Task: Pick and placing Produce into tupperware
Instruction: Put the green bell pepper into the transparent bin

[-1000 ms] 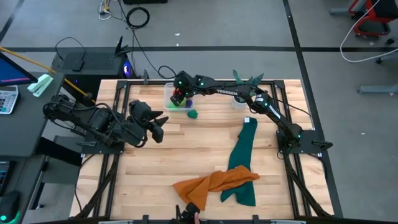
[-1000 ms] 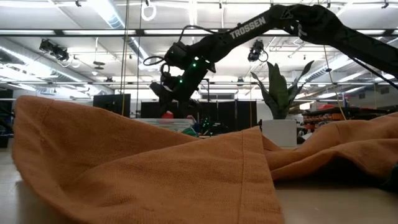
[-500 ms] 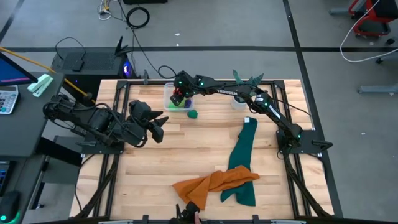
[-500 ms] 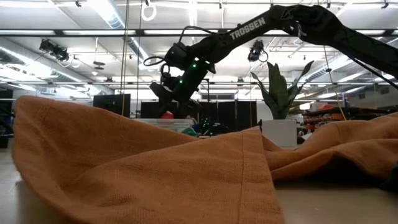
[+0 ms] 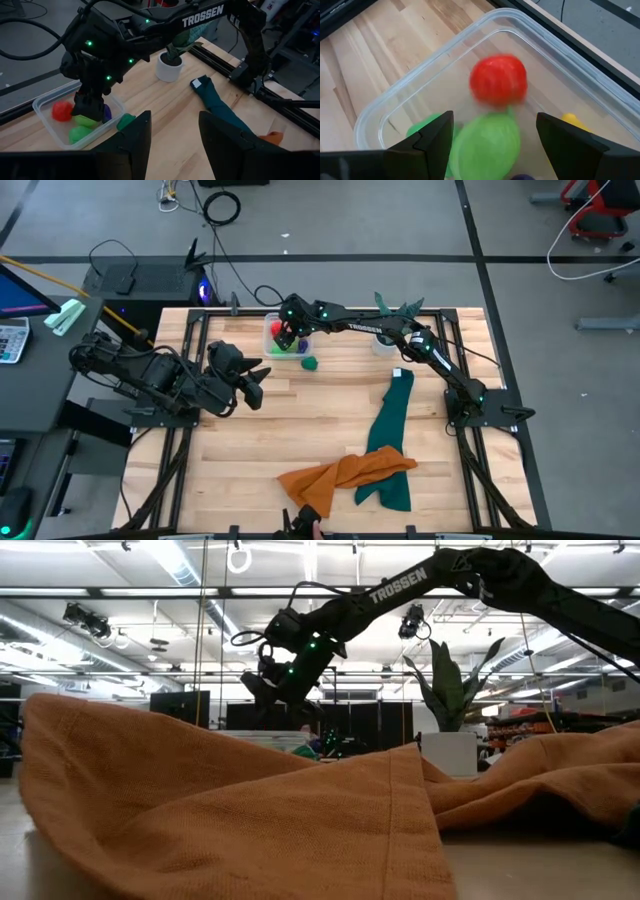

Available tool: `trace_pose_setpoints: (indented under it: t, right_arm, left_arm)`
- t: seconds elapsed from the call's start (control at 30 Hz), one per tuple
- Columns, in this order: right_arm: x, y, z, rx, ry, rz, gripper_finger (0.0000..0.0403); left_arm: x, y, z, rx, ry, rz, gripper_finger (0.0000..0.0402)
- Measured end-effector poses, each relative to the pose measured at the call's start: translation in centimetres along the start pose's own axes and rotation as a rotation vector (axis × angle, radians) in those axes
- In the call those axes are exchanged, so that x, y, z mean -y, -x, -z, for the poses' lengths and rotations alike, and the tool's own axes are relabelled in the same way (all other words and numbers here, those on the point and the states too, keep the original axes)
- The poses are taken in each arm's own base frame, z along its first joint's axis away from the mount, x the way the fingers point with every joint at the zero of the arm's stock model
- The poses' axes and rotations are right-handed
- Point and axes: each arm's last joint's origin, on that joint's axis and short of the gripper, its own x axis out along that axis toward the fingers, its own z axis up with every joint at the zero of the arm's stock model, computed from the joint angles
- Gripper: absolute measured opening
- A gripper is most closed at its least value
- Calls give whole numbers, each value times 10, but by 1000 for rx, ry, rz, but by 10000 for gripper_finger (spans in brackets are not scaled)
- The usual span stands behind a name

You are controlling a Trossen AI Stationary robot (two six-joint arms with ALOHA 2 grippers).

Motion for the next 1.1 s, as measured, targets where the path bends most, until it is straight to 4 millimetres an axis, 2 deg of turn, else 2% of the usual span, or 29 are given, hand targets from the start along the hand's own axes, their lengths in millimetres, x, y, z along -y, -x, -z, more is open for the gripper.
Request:
trace_pose_setpoints:
  t: [0.4, 0.53, 0.7, 0.87, 1.1]
  right_arm:
    - [-2, 0, 3, -27, 5, 2, 250]
    - [-11, 9, 0, -53, 59, 0, 250]
    - [-28, 35, -7, -39, 171, 0, 249]
    - [-41, 79, -13, -60, 216, -8, 249]
    - [-59, 134, -1, -201, 360, 30, 237]
  left_arm:
    - [-1, 0, 0, -3, -6, -4, 172]
    - [-1, 0, 0, -3, -8, -4, 172]
    - [-1, 0, 1, -3, -18, -5, 172]
    - [-1, 0, 1, -4, -19, -6, 172]
    - [-1, 0, 1, -3, -18, -8, 172]
